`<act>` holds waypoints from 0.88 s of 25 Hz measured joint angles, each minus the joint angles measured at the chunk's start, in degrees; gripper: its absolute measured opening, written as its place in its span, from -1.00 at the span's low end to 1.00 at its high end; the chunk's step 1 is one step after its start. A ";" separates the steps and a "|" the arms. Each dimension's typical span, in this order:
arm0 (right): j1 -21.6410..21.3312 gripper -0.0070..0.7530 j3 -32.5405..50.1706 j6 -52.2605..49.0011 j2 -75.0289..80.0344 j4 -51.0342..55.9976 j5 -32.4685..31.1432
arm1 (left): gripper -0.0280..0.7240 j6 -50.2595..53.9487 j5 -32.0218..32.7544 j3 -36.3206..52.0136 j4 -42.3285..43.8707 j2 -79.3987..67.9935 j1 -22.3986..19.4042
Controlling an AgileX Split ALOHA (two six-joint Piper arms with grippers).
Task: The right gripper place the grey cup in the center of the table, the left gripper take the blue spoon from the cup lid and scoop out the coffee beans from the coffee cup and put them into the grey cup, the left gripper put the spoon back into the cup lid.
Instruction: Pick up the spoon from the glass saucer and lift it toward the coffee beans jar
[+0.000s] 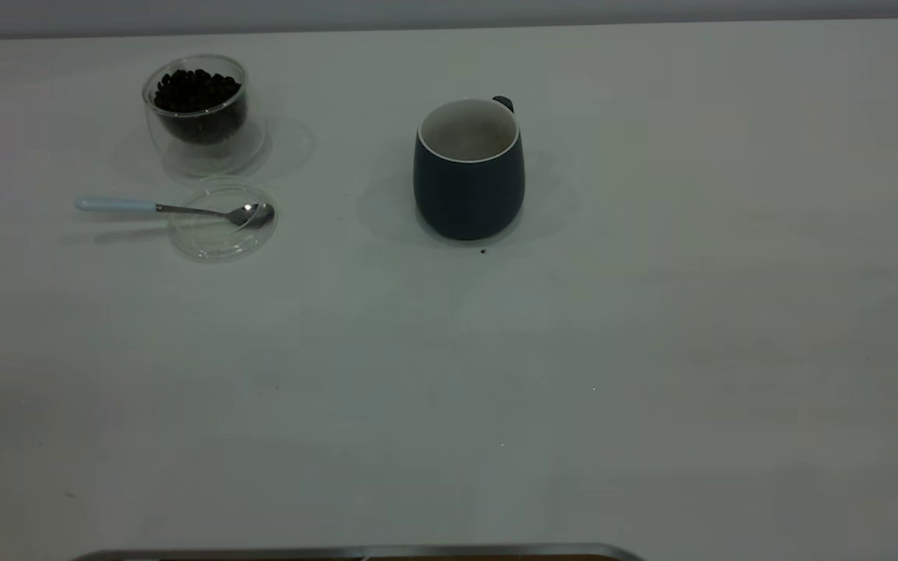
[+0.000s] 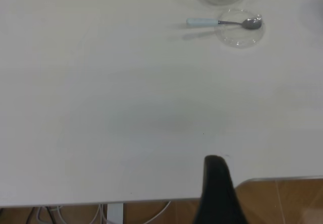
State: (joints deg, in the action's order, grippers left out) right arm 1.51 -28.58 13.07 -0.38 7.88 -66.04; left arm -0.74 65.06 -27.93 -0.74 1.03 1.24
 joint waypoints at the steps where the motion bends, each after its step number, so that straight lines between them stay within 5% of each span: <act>1: 0.00 0.57 0.00 0.00 0.00 0.00 0.00 | 0.64 0.00 0.00 0.00 0.00 0.00 0.00; 11: 0.00 0.57 0.00 0.00 0.00 0.00 0.00 | 0.64 1.79 -1.09 -0.45 0.26 -1.56 0.00; 22: -0.07 0.57 0.00 0.00 0.00 0.00 0.00 | 0.98 -3.73 -22.61 -13.89 -8.46 -43.42 0.00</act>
State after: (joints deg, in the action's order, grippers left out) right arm 1.44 -28.58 13.07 -0.38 7.88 -66.04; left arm -4.46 42.46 -41.82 -9.20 -42.39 1.24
